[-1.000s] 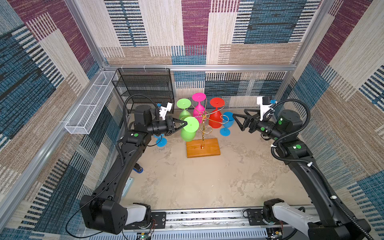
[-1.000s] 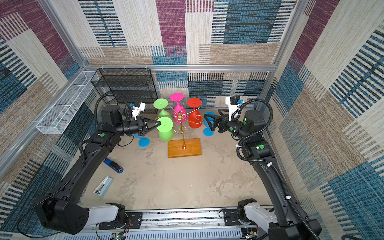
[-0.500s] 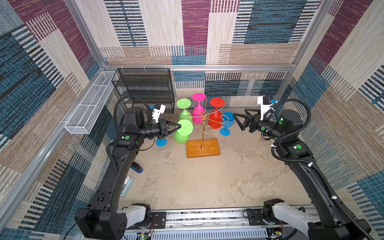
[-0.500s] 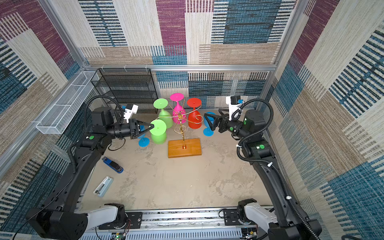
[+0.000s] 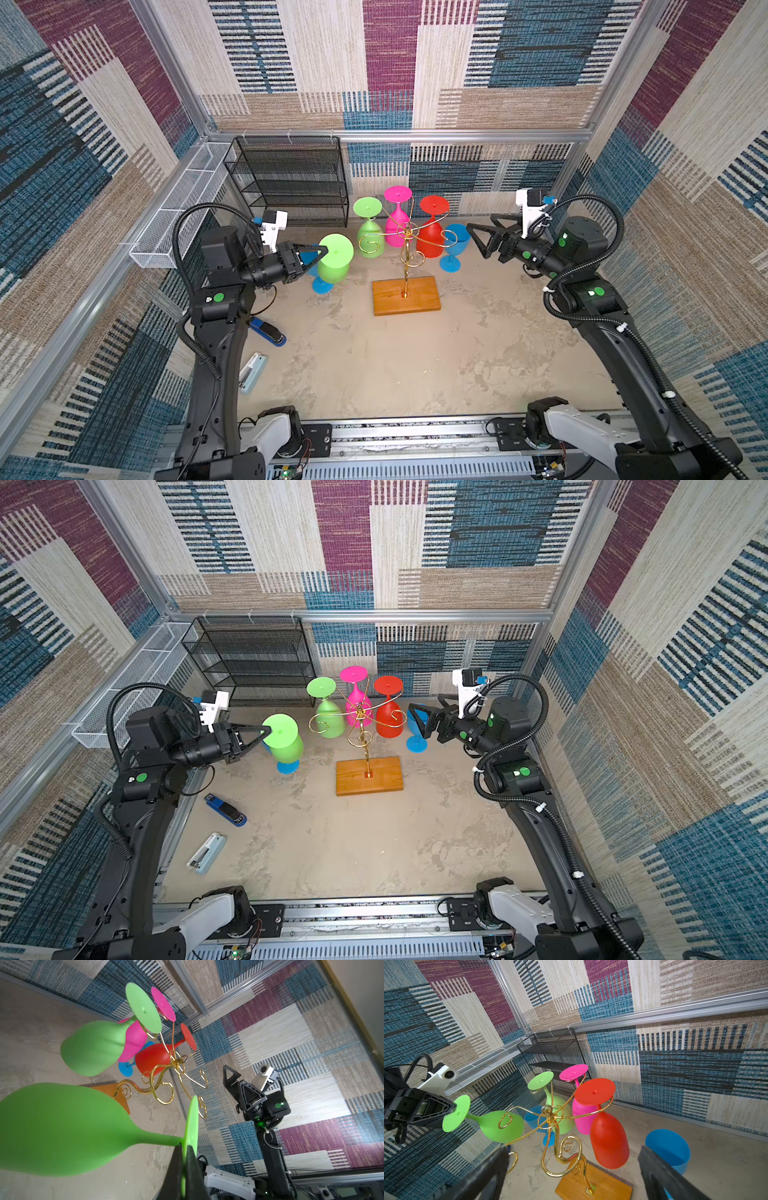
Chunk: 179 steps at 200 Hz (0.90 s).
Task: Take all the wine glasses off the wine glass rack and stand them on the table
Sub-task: 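Lift the green glass up and away from the rack with the left gripper, then raise the green glass with the left gripper while right gripper reaches for its stem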
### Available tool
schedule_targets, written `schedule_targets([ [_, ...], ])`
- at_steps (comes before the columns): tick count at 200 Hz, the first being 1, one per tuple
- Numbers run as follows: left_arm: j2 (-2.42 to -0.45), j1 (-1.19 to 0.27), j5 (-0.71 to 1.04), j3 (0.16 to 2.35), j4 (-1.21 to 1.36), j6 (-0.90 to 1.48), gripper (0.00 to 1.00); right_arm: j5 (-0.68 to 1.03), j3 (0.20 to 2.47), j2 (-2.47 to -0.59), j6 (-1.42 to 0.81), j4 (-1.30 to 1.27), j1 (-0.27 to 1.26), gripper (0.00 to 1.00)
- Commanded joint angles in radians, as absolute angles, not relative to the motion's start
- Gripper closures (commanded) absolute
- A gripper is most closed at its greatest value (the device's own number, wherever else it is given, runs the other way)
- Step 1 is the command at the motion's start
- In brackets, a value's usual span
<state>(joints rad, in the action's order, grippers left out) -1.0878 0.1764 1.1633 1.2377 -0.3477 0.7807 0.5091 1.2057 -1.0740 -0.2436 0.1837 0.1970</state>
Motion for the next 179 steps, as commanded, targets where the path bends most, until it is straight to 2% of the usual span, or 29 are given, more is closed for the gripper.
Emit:
schedule_targets([
  [1, -1.079, 0.219, 1.274, 1.220, -0.008, 1.053, 1.00, 0.494, 1.213, -1.071, -0.223, 0.147, 0.198, 0.01],
  [47, -1.067, 0.324, 1.287, 1.279, 0.197, 1.219, 1.00, 0.490, 1.188, -1.058, -0.155, 0.030, 0.227, 0.01],
  [97, -1.109, 0.364, 1.226, 1.390, 0.415, 1.403, 1.00, 0.387, 1.224, -1.066, 0.055, -0.048, 0.430, 0.01],
  [131, -1.131, 0.323, 1.149, 1.340, 0.655, 1.607, 1.00, 0.439, 1.218, -1.094, 0.175, -0.191, 0.529, 0.01],
  [179, -1.203, 0.128, 1.101, 1.414, 0.673, 1.634, 1.00, 0.471, 1.313, -1.222, 0.363, -0.220, 0.637, 0.01],
])
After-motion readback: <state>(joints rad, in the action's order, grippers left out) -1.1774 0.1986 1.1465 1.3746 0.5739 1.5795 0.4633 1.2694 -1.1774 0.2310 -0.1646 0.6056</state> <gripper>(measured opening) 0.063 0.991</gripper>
